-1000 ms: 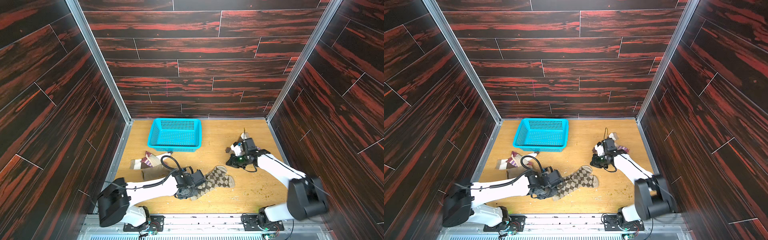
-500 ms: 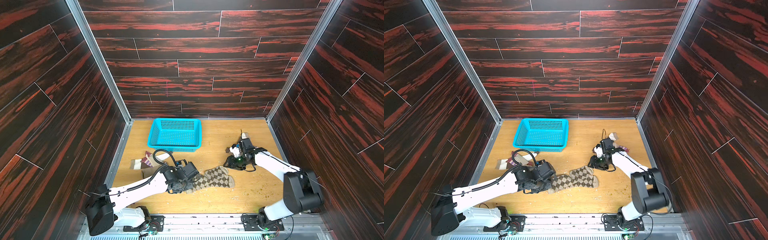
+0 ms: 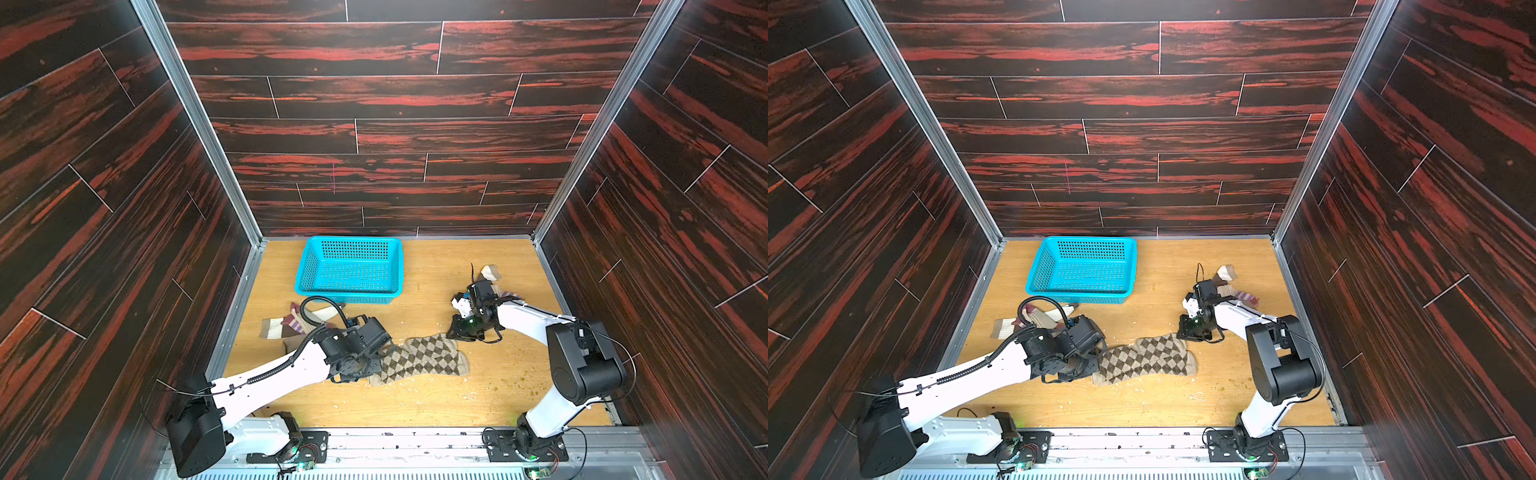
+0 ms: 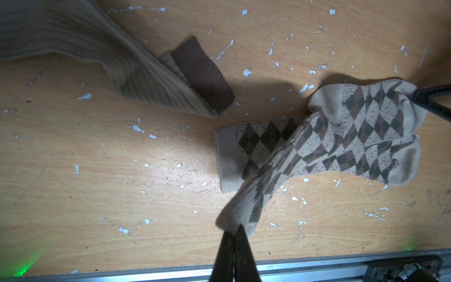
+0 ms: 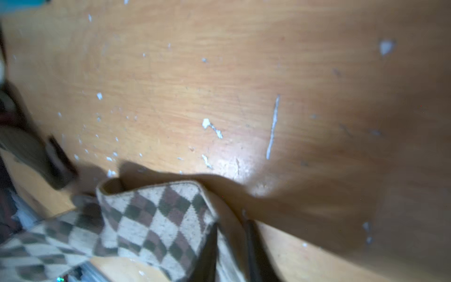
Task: Place the socks together as a pair
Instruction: Pick up the sock, then place the sock in the sock.
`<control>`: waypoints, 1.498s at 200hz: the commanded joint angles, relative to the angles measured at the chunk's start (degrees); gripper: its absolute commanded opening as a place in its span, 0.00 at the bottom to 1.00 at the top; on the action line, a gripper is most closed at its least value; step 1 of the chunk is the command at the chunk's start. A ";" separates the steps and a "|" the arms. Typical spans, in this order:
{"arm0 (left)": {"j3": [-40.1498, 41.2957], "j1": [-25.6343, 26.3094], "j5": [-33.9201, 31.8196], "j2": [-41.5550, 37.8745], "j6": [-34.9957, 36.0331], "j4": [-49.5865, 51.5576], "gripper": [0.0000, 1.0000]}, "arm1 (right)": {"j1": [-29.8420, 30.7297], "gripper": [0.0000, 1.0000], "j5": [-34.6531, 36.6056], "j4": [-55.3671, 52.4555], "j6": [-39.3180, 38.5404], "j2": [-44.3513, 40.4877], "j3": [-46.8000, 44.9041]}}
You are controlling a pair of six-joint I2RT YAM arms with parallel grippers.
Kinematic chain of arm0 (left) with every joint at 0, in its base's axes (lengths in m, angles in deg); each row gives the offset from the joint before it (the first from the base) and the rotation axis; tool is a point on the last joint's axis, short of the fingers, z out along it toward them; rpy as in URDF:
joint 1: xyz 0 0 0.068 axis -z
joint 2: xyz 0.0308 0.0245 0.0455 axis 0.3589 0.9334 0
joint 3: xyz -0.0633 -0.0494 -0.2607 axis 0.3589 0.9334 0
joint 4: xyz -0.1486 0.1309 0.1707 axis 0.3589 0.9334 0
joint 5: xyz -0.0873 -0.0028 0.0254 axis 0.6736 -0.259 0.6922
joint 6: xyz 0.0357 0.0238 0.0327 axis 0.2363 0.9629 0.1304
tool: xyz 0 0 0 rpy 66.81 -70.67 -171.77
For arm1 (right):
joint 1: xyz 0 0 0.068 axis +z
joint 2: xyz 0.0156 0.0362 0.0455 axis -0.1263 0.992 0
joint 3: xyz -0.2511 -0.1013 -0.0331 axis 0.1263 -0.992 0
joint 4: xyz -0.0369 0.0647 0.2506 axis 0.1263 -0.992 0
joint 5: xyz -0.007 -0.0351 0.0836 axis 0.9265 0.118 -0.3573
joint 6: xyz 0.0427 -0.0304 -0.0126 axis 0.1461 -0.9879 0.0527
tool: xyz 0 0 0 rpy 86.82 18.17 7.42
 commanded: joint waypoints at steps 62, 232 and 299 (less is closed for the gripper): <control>-4.96 -1.79 2.33 2.41 5.54 0.52 0.00 | 0.26 0.00 3.06 -4.84 4.53 -17.12 0.39; 2.01 -7.01 9.04 5.97 12.84 -5.01 0.00 | 0.21 0.00 2.33 -3.46 13.17 -25.78 -14.05; 4.25 -7.01 11.64 1.84 10.75 -5.89 0.00 | 0.17 0.00 3.15 -7.37 13.80 -27.87 -13.66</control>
